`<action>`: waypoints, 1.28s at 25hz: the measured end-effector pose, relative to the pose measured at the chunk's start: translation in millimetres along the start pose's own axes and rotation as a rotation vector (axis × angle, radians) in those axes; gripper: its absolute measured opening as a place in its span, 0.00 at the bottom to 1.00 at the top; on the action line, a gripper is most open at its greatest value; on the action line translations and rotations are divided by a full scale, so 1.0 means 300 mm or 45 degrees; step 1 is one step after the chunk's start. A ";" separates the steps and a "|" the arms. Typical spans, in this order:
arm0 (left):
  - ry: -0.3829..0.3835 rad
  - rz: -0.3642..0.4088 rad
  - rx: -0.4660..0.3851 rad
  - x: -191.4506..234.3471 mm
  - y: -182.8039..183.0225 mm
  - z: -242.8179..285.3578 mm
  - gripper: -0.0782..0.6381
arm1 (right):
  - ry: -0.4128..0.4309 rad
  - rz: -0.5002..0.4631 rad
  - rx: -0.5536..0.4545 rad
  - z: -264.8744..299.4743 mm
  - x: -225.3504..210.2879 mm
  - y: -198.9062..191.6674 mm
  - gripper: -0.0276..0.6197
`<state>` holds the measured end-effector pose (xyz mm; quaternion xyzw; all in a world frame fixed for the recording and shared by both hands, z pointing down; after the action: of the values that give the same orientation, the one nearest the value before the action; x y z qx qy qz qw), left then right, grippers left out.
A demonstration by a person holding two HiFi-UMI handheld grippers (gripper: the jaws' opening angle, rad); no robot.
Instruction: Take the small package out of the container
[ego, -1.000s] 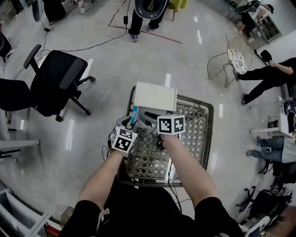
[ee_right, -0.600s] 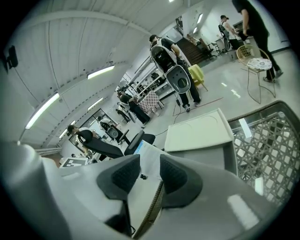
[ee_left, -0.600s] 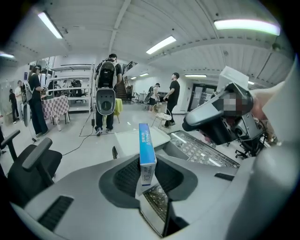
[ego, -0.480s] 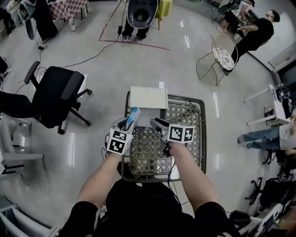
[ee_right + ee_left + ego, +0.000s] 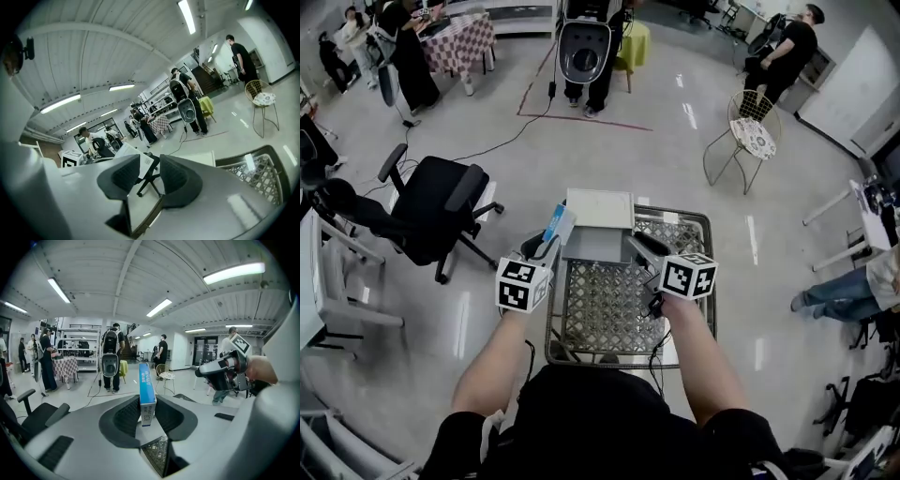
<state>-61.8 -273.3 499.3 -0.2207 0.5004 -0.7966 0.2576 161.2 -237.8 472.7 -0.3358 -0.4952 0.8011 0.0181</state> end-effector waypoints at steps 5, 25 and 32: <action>0.064 0.007 -0.096 -0.075 0.114 -0.123 0.24 | 0.011 -0.085 -0.116 -0.178 -0.008 0.080 0.25; 0.199 0.000 -0.345 -0.220 0.345 -0.398 0.24 | 0.044 -0.394 -0.385 -0.519 0.033 0.279 0.06; 0.196 0.012 -0.392 -0.181 0.373 -0.447 0.24 | 0.072 -0.463 -0.416 -0.477 0.144 0.277 0.05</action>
<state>-80.7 -188.3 338.4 -0.1934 0.6357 -0.7240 0.1853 232.6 -152.8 342.8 -0.2618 -0.6698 0.6842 0.1215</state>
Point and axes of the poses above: the fingertips, and each gripper's own axes: z forward along the fingers, x to its left, y out of its top, the point moved 4 cm from there along -z, backward along the fingers, and after that the axes turned 1 degree about -z, right-handed, at the moved point
